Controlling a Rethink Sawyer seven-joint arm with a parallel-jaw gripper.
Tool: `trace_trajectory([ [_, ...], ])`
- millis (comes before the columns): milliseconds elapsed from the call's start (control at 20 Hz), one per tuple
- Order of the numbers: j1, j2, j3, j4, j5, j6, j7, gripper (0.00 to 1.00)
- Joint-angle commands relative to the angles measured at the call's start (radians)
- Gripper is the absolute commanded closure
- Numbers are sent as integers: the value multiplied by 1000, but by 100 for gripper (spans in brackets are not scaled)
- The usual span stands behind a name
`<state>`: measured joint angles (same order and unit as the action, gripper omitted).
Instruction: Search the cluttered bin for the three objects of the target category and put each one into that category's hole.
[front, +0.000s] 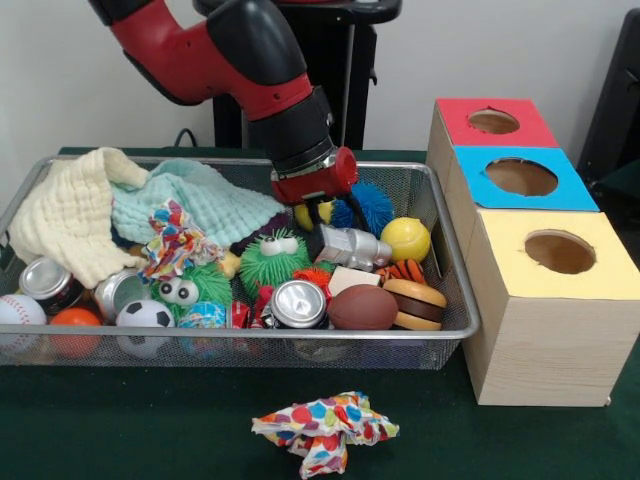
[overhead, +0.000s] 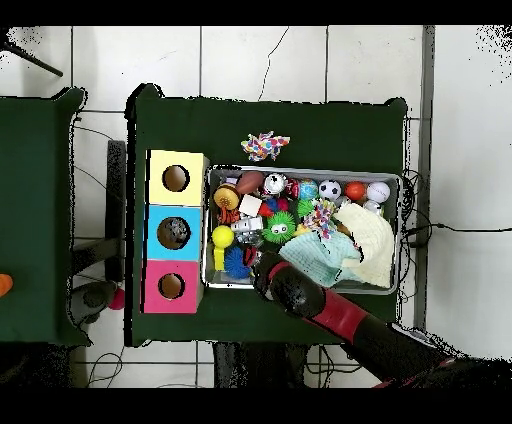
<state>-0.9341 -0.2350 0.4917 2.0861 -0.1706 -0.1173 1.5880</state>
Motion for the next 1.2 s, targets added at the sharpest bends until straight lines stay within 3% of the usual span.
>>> trace_trajectory([
  [50, 1, 117, 87, 38, 68, 167, 187, 0],
  [400, 25, 94, 69, 36, 78, 149, 186, 0],
  [650, 173, -39, -124, -39, -20, -35, 128, 0],
  [750, 193, -54, -154, -58, -42, -64, 110, 0],
  [1200, 200, -32, -145, -100, -98, -157, 129, 0],
])
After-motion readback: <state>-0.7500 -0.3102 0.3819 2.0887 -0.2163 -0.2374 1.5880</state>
